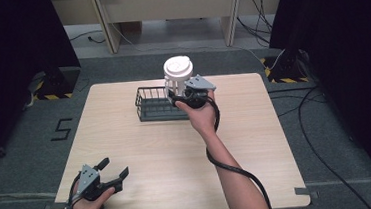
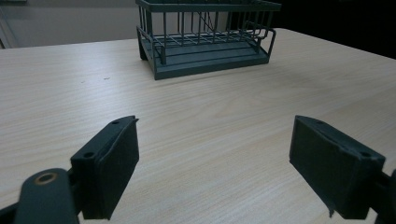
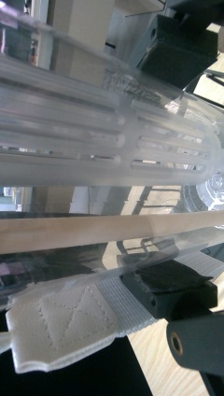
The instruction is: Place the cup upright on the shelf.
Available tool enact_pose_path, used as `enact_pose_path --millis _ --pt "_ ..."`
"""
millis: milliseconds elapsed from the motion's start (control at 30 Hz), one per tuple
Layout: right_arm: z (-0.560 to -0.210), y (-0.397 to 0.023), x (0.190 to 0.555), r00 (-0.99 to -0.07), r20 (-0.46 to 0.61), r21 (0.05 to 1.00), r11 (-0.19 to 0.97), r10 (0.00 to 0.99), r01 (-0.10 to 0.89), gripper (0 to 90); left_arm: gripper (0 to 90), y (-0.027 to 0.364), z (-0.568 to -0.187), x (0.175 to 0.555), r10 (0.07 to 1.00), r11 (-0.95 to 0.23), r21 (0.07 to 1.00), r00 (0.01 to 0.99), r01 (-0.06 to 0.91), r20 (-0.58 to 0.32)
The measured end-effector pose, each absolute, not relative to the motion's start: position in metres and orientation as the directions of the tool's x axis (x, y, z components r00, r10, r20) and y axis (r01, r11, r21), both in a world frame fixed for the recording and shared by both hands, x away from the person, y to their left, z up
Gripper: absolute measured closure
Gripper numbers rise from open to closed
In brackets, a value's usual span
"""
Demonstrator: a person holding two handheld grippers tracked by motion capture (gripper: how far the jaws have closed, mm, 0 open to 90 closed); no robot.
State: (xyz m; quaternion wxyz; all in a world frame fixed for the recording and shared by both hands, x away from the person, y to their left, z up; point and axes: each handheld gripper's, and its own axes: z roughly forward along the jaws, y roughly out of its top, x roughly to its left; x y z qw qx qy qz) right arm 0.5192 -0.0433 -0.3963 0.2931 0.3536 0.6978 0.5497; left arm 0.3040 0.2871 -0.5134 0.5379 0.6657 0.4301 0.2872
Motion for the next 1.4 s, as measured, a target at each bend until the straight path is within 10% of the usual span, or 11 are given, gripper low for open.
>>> enact_pose_path --millis 1400 --pt "-0.405 -0.015 0.558 -0.558 0.004 0.967 0.139 0.829 0.213 18.5 15.4 0.288 -0.514 0.304 0.881 -0.044 0.963 0.466 0.265 -0.088"
